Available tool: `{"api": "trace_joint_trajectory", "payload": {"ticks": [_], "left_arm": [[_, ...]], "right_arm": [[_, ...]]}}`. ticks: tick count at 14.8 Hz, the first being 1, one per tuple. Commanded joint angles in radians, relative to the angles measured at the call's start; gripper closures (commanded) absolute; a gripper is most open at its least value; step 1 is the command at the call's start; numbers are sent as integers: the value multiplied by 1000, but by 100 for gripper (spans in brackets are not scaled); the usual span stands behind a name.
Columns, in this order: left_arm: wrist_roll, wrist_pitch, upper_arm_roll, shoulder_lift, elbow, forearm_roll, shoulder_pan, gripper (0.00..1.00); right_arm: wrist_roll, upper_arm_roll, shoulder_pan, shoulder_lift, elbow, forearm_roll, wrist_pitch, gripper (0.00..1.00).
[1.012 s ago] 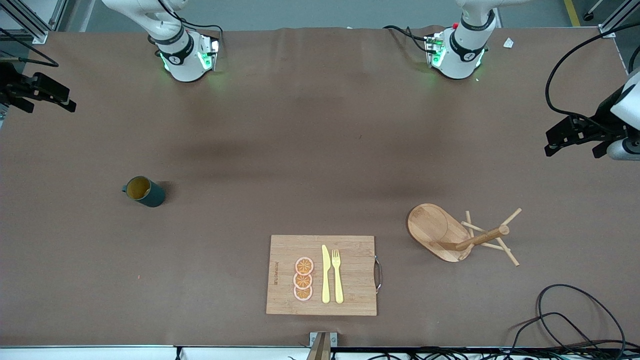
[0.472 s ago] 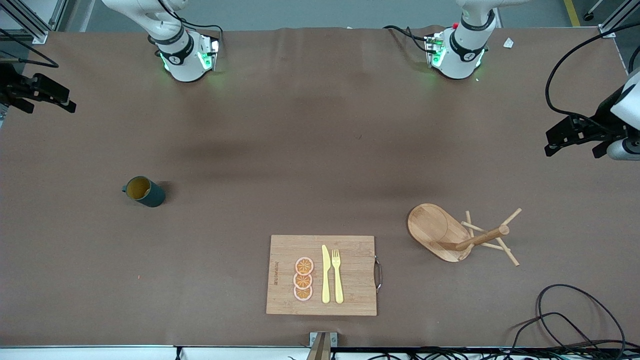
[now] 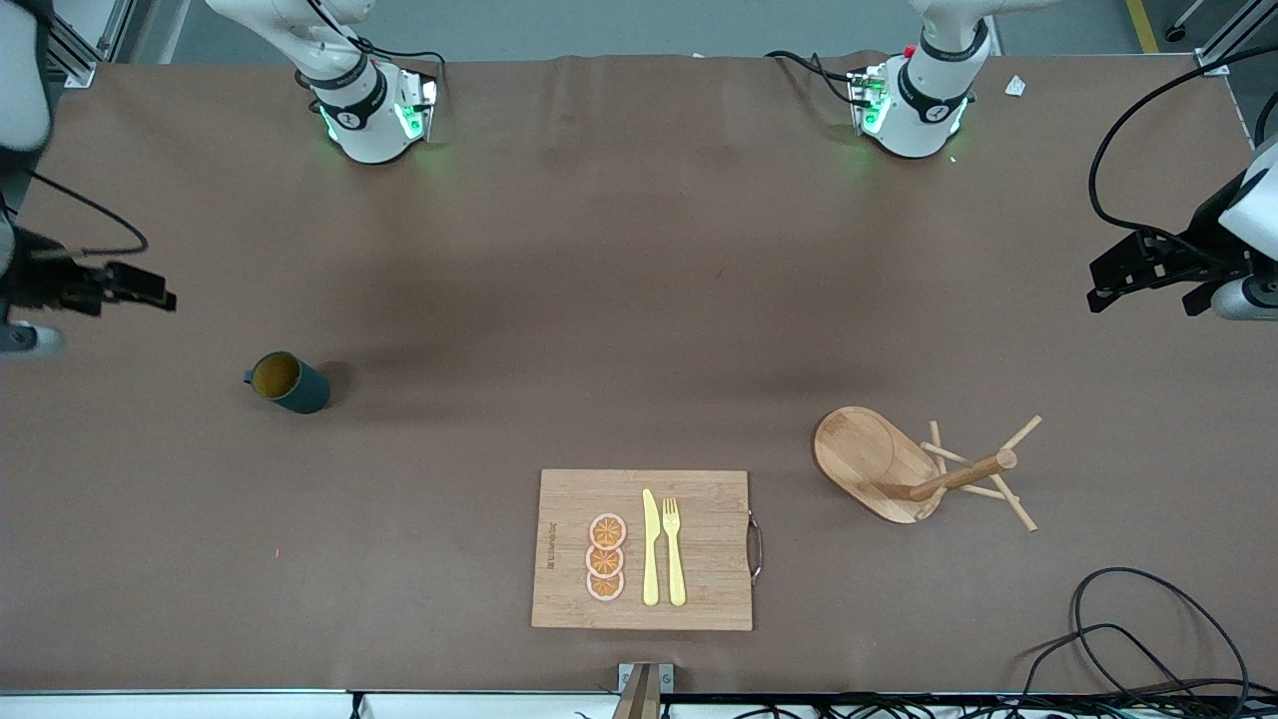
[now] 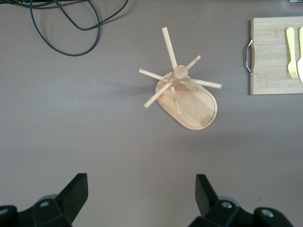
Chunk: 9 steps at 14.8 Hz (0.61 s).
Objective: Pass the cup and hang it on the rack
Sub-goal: 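Reach the right gripper down to the teal mug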
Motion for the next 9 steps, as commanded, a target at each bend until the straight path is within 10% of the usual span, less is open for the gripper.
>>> {"api": "trace_joint_trajectory", "payload": {"ticks": [1, 9], "left_arm": [[8, 1, -2, -2, 1, -8, 5, 0], [8, 1, -2, -2, 1, -8, 5, 0]], "right_arm": [[-139, 10, -6, 41, -74, 15, 115, 0], [-600, 13, -72, 223, -272, 27, 526, 0]]}}
